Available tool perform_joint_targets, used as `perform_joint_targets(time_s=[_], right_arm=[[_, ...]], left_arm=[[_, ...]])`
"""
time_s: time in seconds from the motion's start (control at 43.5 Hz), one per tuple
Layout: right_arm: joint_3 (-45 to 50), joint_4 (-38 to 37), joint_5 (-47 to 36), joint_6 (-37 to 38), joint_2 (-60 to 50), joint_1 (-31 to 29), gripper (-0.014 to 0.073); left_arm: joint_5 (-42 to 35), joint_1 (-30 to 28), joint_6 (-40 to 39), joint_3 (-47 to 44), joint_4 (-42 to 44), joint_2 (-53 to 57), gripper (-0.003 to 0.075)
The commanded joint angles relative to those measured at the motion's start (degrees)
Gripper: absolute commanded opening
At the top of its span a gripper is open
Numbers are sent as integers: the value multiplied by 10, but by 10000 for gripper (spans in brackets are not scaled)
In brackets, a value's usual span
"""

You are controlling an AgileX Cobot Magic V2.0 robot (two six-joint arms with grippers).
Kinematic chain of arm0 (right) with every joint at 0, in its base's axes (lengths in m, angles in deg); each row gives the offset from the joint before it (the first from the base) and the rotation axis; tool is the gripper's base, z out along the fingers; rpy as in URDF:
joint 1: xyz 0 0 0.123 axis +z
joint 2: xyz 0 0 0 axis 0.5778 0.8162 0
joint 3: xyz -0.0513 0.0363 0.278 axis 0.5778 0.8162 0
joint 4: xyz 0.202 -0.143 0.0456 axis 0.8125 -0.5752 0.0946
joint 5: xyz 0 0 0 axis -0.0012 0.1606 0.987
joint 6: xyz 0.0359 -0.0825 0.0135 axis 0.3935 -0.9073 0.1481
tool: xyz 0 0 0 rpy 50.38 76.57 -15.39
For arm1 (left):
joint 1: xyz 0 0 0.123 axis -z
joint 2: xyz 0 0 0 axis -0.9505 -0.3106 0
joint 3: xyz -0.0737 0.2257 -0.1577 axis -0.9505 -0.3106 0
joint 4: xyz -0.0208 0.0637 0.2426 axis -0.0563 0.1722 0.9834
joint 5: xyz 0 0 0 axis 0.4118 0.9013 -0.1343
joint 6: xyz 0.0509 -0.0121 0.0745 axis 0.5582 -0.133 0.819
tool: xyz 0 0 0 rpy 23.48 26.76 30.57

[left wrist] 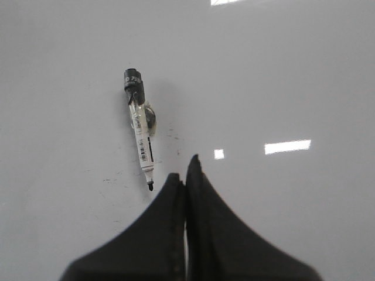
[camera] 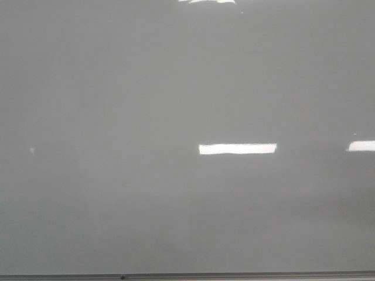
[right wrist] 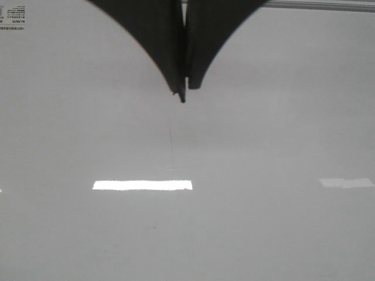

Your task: Write number 5 on whiteboard

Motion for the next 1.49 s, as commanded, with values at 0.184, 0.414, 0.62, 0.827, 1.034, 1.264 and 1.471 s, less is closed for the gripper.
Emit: perform_joint_targets(time_s=[0.184,0.414,0.62,0.827,1.034,1.264,1.471], right_arm=[[-9,-6,-41,1,-9,0,-63],[-9,-6,-41,1,-9,0,-63],[-9,-6,-42,1,-9,0,-63],[-9,-6,-42,1,-9,0,-63],[-9,-6,-42,1,-9,0,-63],[-9,-5,-66,1,-9,0,-63],[-45,-5,-78,1,-9,0,-63]], left_arm=[[-49,3,-4,-3,-1,8,-20],[-49,3,-4,-3,-1,8,-20],[-49,3,-4,-3,-1,8,-20],[-49,3,-4,-3,-1,8,-20],[-49,3,-4,-3,-1,8,-20],[-49,3,-4,-3,-1,8,-20],[-92,3,-4,11,-28,8,-20]])
